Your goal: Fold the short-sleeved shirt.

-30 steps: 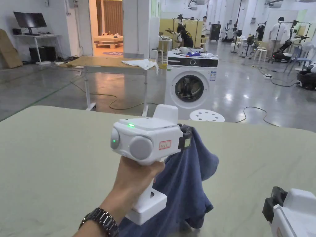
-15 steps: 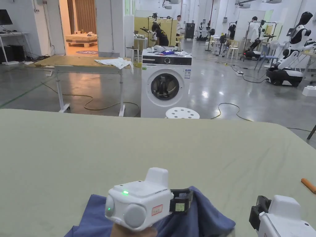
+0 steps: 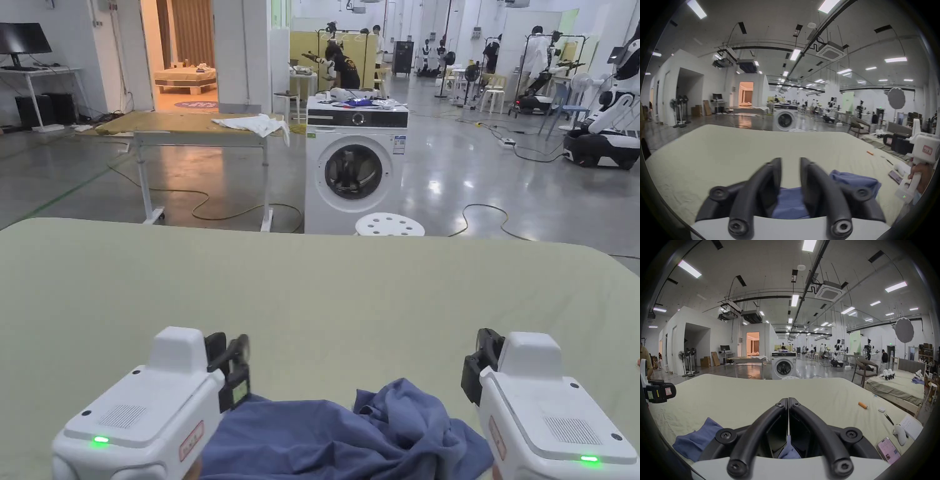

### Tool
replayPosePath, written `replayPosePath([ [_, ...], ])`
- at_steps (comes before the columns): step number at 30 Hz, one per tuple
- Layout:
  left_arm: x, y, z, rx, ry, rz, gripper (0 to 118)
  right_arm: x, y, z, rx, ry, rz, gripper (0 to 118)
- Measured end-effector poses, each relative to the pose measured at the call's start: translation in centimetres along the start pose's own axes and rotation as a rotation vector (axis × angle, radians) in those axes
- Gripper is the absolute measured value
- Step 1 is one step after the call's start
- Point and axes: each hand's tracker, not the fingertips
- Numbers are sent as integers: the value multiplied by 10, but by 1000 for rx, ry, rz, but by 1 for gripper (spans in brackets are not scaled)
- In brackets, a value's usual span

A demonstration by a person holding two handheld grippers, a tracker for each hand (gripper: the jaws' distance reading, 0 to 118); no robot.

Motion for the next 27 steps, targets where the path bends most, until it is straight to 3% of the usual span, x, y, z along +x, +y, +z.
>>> replayPosePath([
  [2,0,-4,-4,-1,64,-14,0,-7,1,0,13,7,10,0],
  [3,-26,-6,21,-3,98,-12,0,-10,1,0,20,8,15,0],
  [9,-59,-14,29,-66,156,20,0,-19,1,-1,25,37,6,0],
  [16,-111,-34,-40,-393,94,111,0,-9,-11,-8,-34,34,-4,0],
  [18,-120,-40,-70,-464,50,149,20,-3,-16,-8,-49,26,2,0],
  [21,-119,-48,-108,-564,36,182,40,9,-24,-10,-76,1,26,0],
  [23,-119,-53,-131,-598,35,178,81,18,-28,-10,-98,-15,33,0],
  [27,-116,-67,-171,-671,74,122,84,37,-39,-12,-139,-58,42,0],
])
